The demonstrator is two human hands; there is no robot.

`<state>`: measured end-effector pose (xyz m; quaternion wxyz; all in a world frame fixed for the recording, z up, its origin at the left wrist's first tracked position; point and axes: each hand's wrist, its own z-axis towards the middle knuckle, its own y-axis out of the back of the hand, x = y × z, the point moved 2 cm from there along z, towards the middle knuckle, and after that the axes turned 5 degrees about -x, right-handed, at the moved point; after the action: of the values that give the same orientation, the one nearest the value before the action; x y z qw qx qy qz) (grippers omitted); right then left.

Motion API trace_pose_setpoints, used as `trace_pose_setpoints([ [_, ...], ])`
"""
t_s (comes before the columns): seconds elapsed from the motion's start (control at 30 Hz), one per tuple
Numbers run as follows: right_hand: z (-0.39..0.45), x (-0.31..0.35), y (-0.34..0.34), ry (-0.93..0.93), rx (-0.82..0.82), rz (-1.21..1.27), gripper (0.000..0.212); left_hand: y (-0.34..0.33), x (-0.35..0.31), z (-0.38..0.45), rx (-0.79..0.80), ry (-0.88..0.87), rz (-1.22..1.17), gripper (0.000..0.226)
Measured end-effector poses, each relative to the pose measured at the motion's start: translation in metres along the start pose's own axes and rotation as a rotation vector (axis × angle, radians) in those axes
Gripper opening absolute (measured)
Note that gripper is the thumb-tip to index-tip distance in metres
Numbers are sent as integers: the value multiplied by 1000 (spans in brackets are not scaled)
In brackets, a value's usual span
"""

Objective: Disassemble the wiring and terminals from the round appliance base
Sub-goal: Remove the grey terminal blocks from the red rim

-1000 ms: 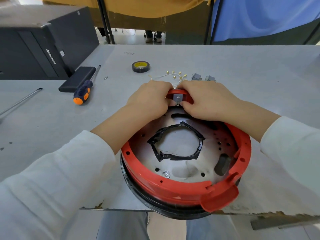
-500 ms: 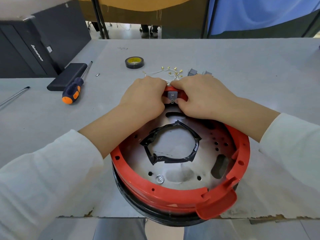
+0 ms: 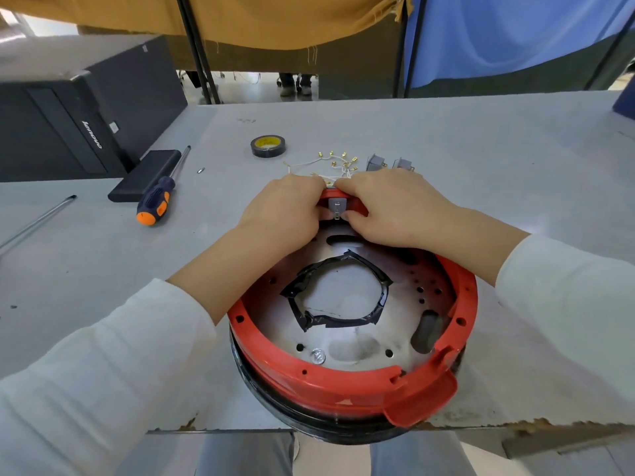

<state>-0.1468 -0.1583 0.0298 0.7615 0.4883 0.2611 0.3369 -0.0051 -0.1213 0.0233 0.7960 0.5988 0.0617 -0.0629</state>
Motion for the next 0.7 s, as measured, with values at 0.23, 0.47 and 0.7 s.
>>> trace_pose_setpoints([
  [0.23, 1, -1, -2, 17, -9, -5, 21, -2, 1, 2, -43, -7, 21, 11],
  [0.47, 4, -4, -6, 30, -22, 2, 18, -5, 2, 6, -46, -36, 62, 5],
  [0.7, 6, -5, -8, -1, -13, 7, 19, -2, -1, 9, -29, -13, 97, 11],
])
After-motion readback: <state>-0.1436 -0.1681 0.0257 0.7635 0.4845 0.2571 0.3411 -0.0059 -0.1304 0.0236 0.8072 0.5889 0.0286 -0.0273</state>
